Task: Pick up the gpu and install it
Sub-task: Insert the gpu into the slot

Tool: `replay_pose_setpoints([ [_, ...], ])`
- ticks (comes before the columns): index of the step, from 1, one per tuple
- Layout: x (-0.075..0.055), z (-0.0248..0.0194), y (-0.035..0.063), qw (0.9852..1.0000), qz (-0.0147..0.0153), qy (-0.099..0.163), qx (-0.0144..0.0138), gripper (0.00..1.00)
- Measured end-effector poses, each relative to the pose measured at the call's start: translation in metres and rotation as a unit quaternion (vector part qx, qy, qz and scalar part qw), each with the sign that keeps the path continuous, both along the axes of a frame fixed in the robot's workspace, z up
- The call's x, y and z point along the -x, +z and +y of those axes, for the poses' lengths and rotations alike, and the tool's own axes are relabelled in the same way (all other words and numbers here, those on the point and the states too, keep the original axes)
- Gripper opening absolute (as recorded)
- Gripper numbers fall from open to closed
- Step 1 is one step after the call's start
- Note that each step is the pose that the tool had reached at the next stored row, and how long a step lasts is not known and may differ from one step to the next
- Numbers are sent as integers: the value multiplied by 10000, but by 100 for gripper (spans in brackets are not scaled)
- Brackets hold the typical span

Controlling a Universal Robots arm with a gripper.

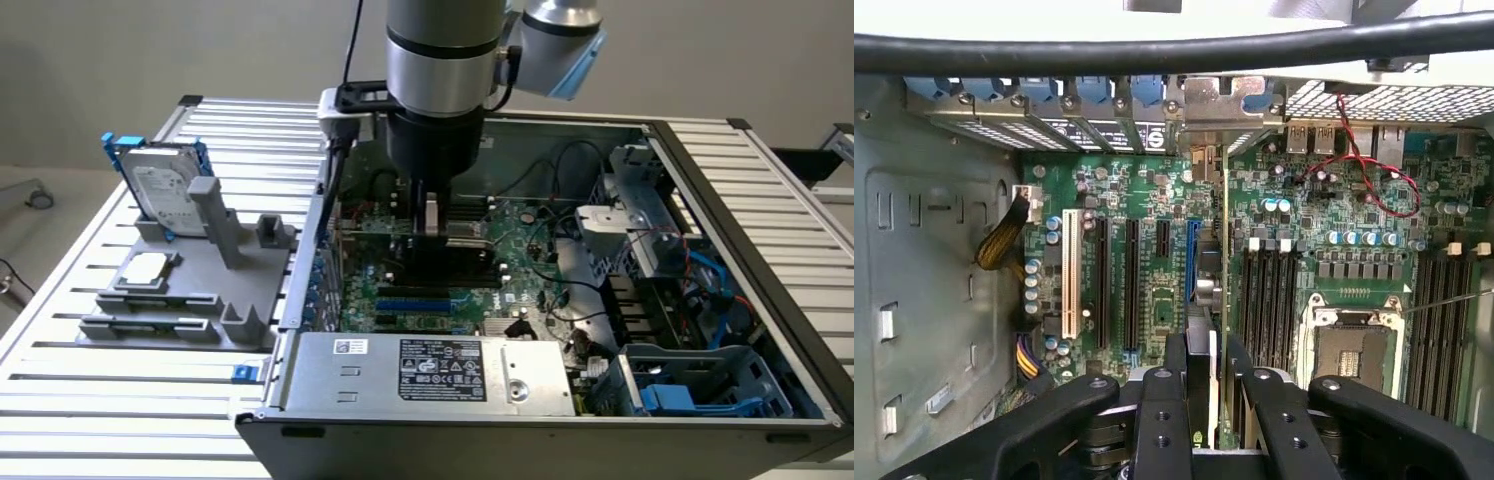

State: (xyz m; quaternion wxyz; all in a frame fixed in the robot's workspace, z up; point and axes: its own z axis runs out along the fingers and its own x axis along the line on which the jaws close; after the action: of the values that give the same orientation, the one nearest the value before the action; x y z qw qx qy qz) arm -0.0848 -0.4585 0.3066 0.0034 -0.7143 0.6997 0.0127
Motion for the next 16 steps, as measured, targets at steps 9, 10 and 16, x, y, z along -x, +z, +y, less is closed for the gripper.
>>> replay_pose_setpoints([
  [9, 6, -37, -46, 10000, 0, -52, -1, 26],
  [10, 7, -40, -50, 10000, 0, -59, -1, 26],
  [16, 7, -54, -67, 10000, 0, -61, -1, 26],
])
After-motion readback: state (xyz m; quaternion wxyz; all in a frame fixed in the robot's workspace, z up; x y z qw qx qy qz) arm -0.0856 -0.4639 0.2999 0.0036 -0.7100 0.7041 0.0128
